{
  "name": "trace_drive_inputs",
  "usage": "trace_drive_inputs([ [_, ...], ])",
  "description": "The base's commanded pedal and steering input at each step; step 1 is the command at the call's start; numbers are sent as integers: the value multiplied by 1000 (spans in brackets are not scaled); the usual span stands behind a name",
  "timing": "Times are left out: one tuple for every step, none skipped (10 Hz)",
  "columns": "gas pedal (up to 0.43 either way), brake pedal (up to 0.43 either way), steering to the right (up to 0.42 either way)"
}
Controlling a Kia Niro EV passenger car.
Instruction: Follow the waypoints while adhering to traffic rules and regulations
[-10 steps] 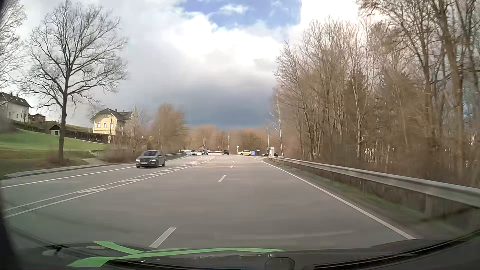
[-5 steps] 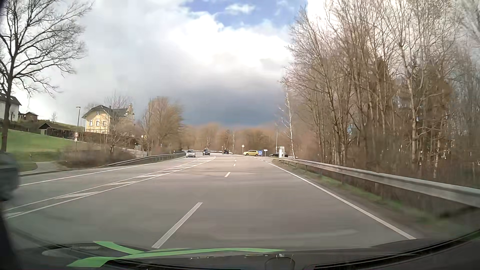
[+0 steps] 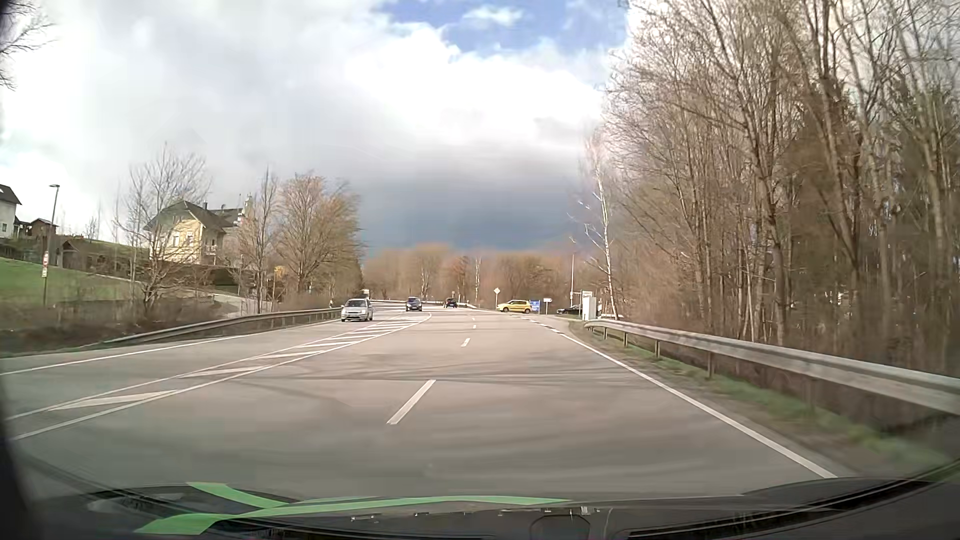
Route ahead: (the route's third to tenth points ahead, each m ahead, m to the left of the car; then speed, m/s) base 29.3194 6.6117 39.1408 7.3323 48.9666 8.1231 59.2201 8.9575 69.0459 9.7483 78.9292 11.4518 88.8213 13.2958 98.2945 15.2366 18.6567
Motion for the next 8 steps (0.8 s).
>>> trace_drive_inputs([
  [177, 0, -15],
  [177, 0, -15],
  [177, 0, -15],
  [177, 0, -15],
  [177, 0, -14],
  [177, 0, -11],
  [177, 0, -8],
  [177, 0, -8],
])
